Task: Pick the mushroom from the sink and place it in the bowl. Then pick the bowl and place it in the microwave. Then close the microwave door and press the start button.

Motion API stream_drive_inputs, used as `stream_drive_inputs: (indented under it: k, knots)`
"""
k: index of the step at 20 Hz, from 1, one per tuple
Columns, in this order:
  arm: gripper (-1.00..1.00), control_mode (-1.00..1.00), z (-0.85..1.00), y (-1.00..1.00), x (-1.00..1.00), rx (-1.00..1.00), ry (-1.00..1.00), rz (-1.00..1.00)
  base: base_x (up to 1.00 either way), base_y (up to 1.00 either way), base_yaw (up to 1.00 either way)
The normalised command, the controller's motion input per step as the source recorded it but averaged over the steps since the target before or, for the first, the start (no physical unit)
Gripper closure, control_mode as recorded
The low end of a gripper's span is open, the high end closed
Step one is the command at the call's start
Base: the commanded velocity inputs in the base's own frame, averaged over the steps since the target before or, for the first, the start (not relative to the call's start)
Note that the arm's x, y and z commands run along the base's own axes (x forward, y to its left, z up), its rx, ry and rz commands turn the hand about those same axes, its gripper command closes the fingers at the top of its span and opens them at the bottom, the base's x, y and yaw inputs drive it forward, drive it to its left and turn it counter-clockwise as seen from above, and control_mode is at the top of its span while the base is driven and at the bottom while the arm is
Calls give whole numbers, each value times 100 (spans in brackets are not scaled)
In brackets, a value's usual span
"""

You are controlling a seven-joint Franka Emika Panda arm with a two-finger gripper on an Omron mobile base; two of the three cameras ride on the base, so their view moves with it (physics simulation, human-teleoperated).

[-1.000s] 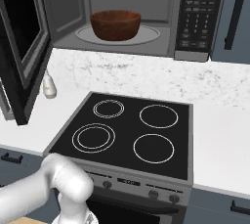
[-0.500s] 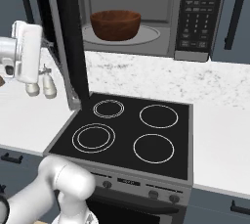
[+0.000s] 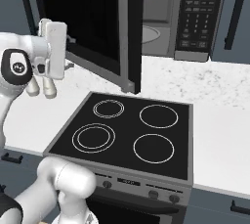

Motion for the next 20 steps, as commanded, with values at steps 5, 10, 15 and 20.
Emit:
stream_drive_inputs:
  k: [5, 10, 15, 20]
  knots:
    - [-100, -100, 0, -36, 59, 9, 0, 19, 0, 0, 0]
    - [-100, -100, 0, -30, 56, 10, 0, 19, 0, 0, 0]
    - [-100, -100, 0, -25, 57, 11, 0, 20, 0, 0, 0]
    - [-100, -100, 0, -10, 57, 10, 0, 18, 0, 0, 0]
